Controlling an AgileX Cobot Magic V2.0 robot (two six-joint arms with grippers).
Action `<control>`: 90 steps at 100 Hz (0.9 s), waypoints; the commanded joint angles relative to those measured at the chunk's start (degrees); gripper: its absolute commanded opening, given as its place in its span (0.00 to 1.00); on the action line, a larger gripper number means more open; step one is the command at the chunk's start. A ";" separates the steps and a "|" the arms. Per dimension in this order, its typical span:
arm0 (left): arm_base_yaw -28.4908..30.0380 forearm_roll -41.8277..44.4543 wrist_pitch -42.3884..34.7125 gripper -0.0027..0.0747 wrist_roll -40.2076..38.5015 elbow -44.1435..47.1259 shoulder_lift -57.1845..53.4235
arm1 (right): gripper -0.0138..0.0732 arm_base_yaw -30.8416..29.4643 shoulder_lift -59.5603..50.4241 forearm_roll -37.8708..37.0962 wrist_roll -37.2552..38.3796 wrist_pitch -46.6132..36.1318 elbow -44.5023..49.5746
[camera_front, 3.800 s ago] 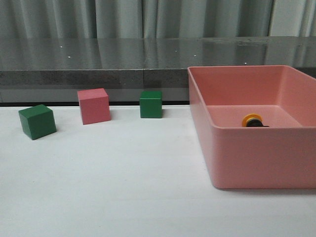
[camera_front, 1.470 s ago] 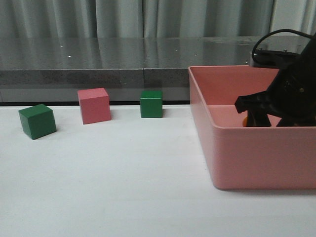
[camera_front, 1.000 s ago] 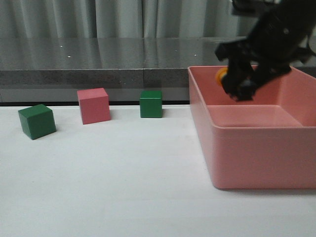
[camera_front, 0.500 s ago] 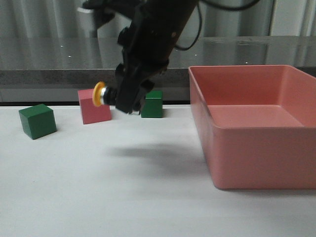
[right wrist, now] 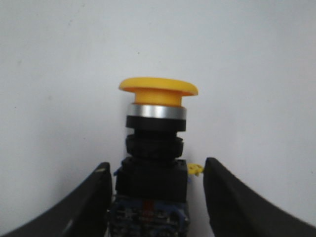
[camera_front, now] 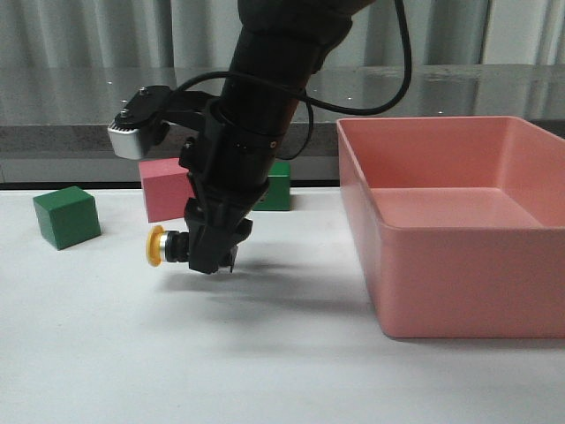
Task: Place and stand button with both arms
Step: 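Lift the button out of the bin and lower it onto the table, then open the right gripper and raise it away from the button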
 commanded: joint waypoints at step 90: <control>0.24 -0.27 -4.44 0.01 -0.20 2.61 -1.76 | 0.09 -17.85 -37.55 0.81 27.28 -6.44 13.79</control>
